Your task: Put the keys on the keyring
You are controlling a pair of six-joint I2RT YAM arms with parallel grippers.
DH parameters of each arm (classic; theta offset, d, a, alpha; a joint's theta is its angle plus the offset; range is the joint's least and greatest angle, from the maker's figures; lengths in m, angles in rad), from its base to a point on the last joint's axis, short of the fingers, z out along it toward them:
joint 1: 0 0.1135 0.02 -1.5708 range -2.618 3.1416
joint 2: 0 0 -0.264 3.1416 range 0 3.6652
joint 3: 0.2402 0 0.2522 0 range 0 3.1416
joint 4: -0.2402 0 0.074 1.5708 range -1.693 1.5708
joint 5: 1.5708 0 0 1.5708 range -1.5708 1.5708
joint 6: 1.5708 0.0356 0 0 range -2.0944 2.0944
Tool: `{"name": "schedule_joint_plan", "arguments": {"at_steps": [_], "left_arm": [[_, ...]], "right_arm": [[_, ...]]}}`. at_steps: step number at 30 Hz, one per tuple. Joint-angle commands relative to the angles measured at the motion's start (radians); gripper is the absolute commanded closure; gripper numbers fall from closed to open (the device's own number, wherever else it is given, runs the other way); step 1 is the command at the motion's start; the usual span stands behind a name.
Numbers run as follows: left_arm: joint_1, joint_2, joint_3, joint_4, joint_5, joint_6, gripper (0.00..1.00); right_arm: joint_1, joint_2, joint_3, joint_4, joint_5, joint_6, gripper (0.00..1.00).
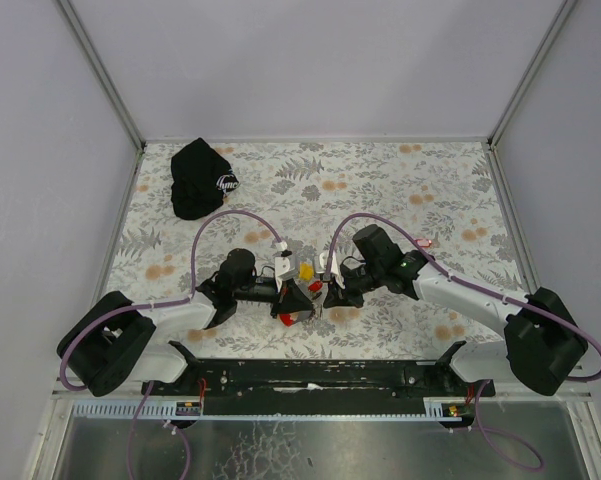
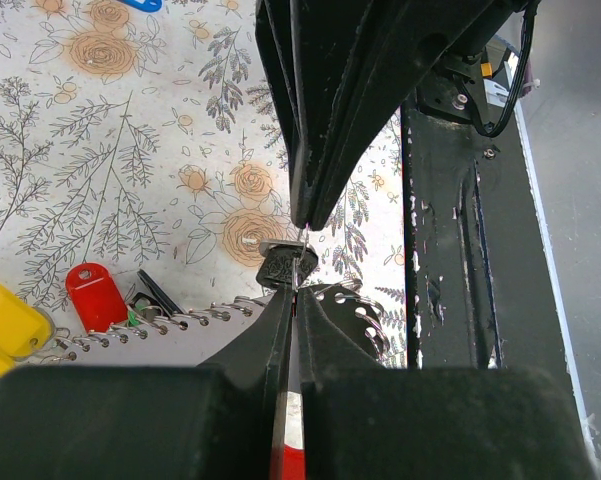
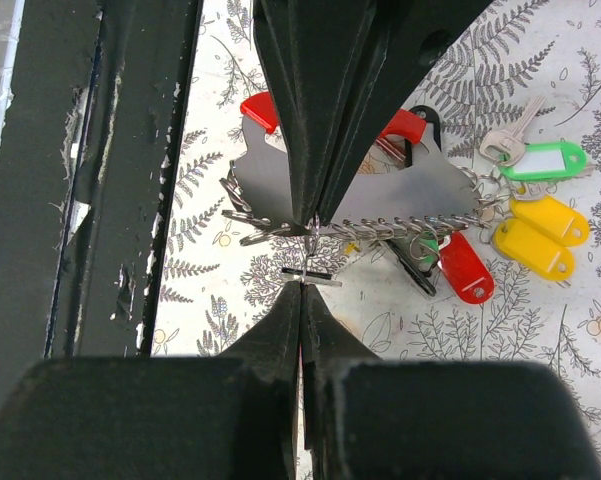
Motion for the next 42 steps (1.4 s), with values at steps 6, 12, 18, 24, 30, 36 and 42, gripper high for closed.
{"name": "schedule_joint_plan", "arguments": {"at_steps": [6,12,18,24,30,36,42], "left_arm": [[0.007,0.003,0.028,0.045,0.01,0.006,1.0],[0.007,0.006,0.032,0.045,0.016,0.006,1.0],[0.007,0.009,0.034,0.043,0.024,0.007,1.0],[0.007,0.013,0.037,0.041,0.028,0.006,1.0],[0.005,0.015,0.038,0.042,0.035,0.005,1.0],[0.005,0.01,0.035,0.038,0.023,0.009,1.0],[0.005,0.01,0.038,0.031,0.02,0.011,1.0]], "right_arm": [[0.009,-0.034,0.029,0.01,0.013,0.002,1.0],[0.01,-0.03,0.033,0.01,0.007,0.0,1.0],[0.01,-0.028,0.032,0.016,0.006,0.002,1.0],[0.01,-0.025,0.033,0.018,0.001,0.005,1.0],[0.01,-0.019,0.035,0.02,-0.003,0.006,1.0],[0.01,-0.043,0.027,0.014,0.027,0.007,1.0],[0.01,-0.05,0.024,0.008,0.036,0.009,1.0]]}}
